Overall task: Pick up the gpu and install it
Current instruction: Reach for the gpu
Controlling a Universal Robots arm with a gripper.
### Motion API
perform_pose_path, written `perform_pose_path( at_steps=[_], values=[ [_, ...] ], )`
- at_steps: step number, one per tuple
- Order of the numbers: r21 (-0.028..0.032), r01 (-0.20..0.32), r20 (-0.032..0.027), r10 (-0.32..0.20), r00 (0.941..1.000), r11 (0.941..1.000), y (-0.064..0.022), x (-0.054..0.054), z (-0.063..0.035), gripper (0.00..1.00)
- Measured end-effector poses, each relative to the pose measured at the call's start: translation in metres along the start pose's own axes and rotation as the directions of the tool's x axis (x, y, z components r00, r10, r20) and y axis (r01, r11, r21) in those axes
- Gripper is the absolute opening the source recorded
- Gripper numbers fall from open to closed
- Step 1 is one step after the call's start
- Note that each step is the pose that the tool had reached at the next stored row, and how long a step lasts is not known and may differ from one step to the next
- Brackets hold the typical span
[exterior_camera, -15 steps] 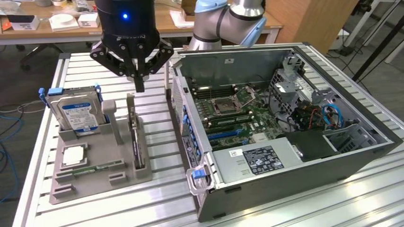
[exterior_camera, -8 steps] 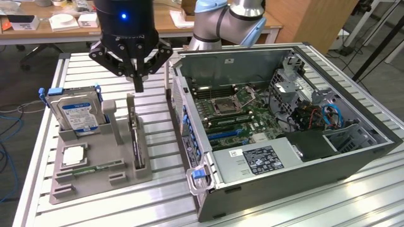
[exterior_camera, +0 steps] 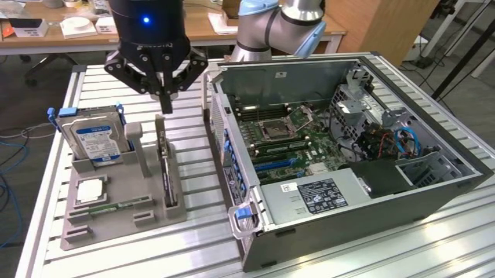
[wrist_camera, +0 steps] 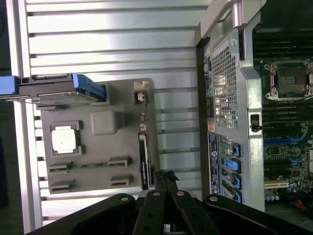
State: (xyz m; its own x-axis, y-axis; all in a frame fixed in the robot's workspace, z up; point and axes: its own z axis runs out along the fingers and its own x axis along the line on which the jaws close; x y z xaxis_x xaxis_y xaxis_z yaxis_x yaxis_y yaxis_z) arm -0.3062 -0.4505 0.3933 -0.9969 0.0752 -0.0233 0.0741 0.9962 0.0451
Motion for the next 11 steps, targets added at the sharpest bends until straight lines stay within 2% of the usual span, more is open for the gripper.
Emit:
perform_pose_path(
  at_steps=[11],
  values=[
    [0.0,0.0,-0.0001,0.0,1.0,1.0,-0.0009,0.0056,-0.0002,0.11]
  ],
)
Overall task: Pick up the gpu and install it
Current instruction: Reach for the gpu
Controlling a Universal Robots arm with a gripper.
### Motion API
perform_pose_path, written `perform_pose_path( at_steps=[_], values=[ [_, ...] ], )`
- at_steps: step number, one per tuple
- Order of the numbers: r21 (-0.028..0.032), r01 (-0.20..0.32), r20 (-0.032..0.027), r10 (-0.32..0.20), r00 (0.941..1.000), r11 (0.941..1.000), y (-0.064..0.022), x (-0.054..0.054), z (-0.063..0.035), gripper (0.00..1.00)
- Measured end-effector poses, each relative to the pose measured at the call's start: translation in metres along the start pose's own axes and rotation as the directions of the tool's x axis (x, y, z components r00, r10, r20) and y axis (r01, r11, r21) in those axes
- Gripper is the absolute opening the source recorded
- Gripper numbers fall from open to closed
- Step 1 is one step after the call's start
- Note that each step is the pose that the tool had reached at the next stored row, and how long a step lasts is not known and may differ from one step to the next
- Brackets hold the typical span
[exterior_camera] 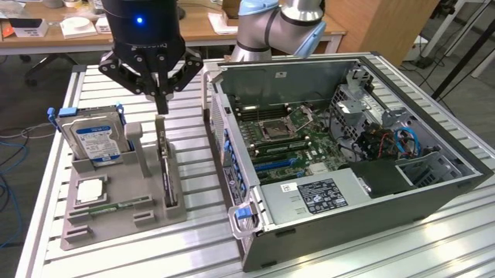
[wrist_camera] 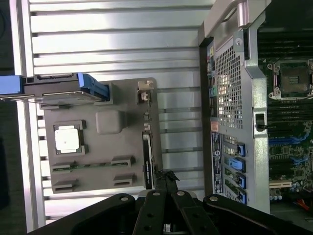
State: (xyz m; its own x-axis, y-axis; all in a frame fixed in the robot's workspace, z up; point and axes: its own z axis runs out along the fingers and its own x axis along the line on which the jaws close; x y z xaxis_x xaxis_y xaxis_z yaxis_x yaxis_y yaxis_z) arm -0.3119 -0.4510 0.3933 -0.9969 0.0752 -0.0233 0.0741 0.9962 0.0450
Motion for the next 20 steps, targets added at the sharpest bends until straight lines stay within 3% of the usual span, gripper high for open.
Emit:
perform_pose_path(
  at_steps=[20],
  values=[
    [-0.0001,0.0,0.0001,0.0,1.0,1.0,-0.0013,0.015,0.0004,0.11]
  ],
)
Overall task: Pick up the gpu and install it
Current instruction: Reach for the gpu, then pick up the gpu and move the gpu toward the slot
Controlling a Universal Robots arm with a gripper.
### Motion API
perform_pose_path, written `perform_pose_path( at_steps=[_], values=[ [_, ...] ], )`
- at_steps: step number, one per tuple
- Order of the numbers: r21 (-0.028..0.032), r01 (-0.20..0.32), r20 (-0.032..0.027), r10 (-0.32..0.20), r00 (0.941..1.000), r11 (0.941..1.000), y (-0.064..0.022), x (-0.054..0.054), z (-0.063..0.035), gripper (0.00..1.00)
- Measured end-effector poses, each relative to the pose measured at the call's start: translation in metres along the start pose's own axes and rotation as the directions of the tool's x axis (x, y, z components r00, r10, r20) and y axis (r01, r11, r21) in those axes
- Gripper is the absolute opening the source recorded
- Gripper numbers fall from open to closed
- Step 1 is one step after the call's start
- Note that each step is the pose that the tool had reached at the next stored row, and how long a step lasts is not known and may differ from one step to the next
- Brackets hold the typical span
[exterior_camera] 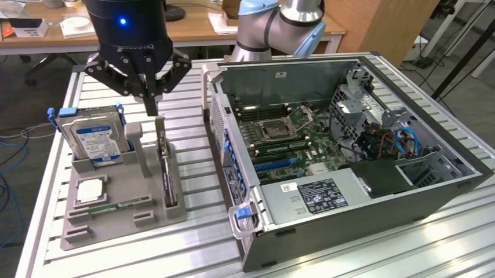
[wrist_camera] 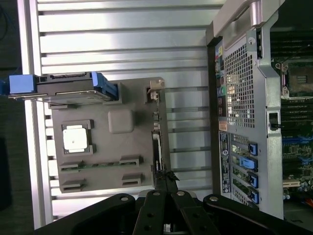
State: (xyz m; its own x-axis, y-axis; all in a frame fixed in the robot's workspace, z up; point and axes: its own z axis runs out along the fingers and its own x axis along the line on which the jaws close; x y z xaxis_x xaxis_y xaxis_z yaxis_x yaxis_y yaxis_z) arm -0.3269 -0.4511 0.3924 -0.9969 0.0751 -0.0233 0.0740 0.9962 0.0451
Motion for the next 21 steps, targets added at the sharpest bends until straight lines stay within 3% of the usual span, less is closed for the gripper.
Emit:
perform_pose_path(
  at_steps=[14,18,20,21],
  values=[
    [0.0002,0.0,0.0001,0.0,1.0,1.0,0.0,0.0003,0.0,0.11],
    [0.0002,0.0,0.0001,0.0,1.0,1.0,0.0,0.0002,0.0,0.23],
    [0.0002,0.0,0.0002,0.0,1.0,1.0,0.0,0.0003,0.0,0.35],
    [0.0002,0.0,0.0002,0.0,1.0,1.0,0.0,0.0002,0.0,0.35]
  ],
)
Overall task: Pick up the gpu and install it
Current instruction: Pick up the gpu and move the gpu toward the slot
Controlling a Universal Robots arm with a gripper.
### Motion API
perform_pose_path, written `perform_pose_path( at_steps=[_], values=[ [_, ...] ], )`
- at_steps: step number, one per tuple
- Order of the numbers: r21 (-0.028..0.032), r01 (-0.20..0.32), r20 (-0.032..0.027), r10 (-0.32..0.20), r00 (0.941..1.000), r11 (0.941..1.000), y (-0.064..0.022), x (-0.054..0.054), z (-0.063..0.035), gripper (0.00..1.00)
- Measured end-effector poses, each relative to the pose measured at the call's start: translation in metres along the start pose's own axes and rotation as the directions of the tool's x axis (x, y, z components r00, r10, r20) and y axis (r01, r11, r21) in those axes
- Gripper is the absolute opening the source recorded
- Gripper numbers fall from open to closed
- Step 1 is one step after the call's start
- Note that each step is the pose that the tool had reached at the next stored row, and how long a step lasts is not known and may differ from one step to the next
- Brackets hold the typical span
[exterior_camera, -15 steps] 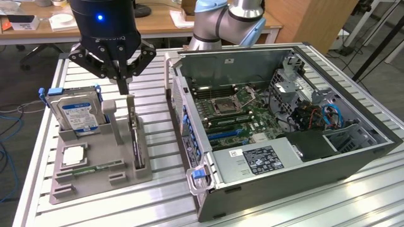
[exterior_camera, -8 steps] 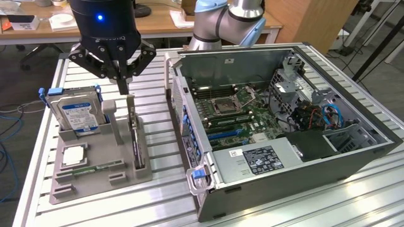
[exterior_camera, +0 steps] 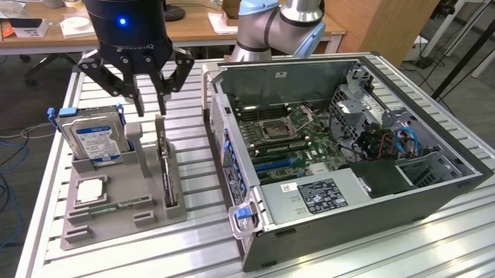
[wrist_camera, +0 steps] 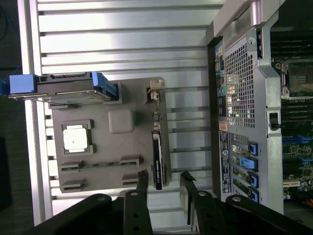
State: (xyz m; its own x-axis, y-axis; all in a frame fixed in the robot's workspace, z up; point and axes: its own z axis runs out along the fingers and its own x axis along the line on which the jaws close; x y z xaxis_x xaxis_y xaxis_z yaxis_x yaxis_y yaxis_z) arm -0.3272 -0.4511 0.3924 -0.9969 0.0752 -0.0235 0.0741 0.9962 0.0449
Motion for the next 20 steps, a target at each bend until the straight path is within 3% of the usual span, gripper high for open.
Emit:
perform_pose_path(
  at_steps=[2,5,6,20],
  values=[
    [-0.0001,0.0,0.0,0.0,1.0,1.0,0.0,0.0,0.0,0.47],
    [0.0,0.0,0.0,0.0,1.0,1.0,0.0,0.0,0.0,0.53],
    [0.0,0.0,-0.0001,0.0,1.0,1.0,0.0,0.0,0.0,0.59],
    [0.0,0.0,0.0,0.0,1.0,1.0,-0.0001,0.0001,0.0022,0.59]
  ],
)
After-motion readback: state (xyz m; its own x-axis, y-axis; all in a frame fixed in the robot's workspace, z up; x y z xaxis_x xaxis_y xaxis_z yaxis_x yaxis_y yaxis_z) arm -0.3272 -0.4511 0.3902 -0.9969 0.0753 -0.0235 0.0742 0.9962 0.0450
